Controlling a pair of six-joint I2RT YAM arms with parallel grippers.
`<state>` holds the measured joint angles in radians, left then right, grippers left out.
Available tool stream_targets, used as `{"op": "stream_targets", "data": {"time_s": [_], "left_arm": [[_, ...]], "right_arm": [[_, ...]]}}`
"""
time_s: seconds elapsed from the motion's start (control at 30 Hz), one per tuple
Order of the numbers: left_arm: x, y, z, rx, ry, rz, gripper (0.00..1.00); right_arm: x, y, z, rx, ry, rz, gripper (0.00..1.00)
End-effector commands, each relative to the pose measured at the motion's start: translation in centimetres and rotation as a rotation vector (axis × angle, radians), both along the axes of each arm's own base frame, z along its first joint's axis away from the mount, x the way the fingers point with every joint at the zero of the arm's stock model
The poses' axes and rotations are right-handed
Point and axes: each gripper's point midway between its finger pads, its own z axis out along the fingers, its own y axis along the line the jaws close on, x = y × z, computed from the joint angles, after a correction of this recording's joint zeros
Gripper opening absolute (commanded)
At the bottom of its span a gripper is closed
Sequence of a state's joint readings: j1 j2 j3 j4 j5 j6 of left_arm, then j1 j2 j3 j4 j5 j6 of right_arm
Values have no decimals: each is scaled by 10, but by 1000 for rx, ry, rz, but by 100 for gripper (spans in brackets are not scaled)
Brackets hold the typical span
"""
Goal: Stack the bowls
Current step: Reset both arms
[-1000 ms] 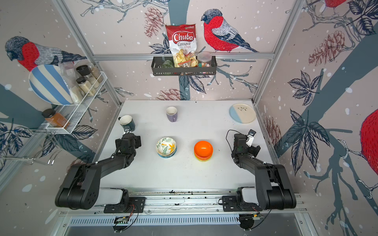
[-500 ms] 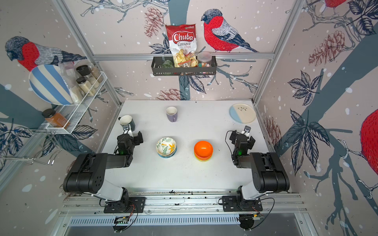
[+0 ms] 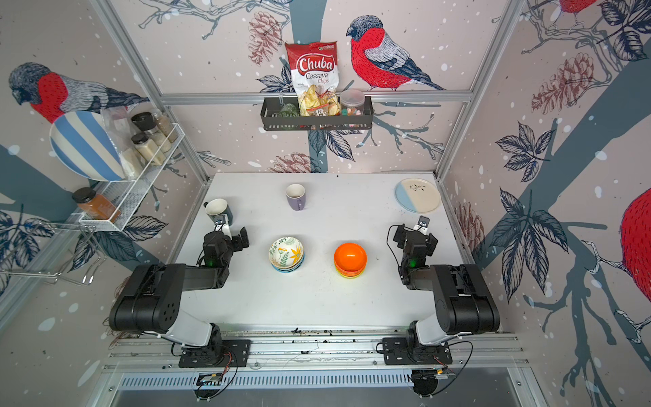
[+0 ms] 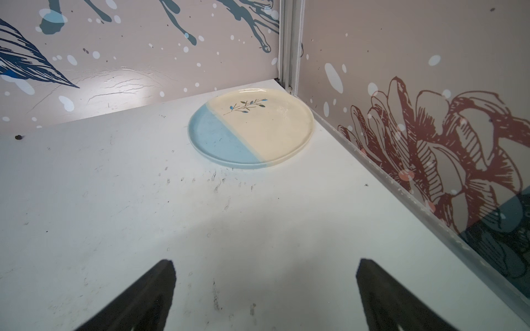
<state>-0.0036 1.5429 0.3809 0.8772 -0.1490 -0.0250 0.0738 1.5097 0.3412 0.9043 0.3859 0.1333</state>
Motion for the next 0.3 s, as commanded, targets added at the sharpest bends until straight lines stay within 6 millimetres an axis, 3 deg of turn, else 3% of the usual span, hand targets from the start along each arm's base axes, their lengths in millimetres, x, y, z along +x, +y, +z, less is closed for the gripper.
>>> {"op": "stream_targets", "data": {"time_s": [0.0, 0.27], "left_arm": [[3, -2, 5, 3, -16, -19, 99], [3, -2, 5, 2, -17, -19, 99]], "right_arm": [[3, 1, 6, -4, -18, 4, 100], [3, 3, 6, -15, -17, 8, 100]]}}
